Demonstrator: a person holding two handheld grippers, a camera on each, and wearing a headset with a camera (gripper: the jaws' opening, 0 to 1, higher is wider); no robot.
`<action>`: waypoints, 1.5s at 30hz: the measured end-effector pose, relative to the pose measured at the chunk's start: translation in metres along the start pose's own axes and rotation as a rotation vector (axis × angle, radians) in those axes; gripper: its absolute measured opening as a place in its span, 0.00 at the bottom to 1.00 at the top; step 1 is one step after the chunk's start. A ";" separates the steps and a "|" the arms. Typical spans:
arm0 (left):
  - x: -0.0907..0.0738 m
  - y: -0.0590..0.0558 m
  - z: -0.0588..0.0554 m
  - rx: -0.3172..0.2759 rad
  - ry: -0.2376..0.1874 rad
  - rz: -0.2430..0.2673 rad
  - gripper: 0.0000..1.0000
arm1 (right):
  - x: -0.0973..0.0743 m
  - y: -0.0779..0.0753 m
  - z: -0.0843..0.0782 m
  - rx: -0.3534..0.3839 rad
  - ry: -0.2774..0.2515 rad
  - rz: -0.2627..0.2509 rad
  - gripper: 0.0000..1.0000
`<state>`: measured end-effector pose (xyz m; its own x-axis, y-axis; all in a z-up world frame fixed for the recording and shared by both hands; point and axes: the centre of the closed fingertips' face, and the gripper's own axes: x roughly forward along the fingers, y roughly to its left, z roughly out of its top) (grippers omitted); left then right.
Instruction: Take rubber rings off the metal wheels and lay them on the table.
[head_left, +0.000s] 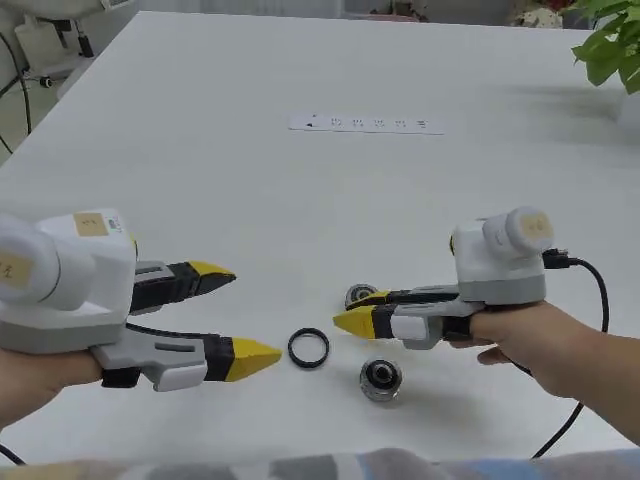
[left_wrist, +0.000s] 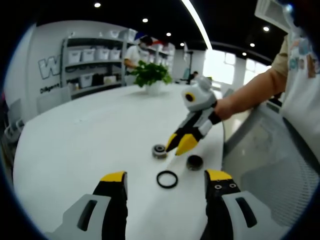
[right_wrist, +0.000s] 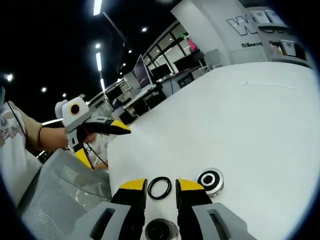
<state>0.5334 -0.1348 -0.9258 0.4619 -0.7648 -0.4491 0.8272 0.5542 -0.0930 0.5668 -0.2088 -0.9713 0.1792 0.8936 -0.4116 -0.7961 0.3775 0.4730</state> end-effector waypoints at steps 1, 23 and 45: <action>0.000 0.000 0.000 0.001 -0.001 0.002 0.63 | -0.004 0.001 0.003 -0.010 -0.006 -0.004 0.23; -0.012 -0.012 0.013 0.003 -0.033 0.034 0.65 | -0.071 0.017 0.002 -0.217 -0.048 -0.112 0.52; -0.020 -0.022 0.010 0.007 -0.028 0.084 0.71 | -0.108 0.019 -0.022 -0.301 -0.019 -0.182 0.70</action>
<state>0.5088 -0.1352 -0.9060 0.5380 -0.7248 -0.4303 0.7875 0.6143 -0.0502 0.5196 -0.3037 -0.9347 0.3421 0.8237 -0.4522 -0.8844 0.4449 0.1412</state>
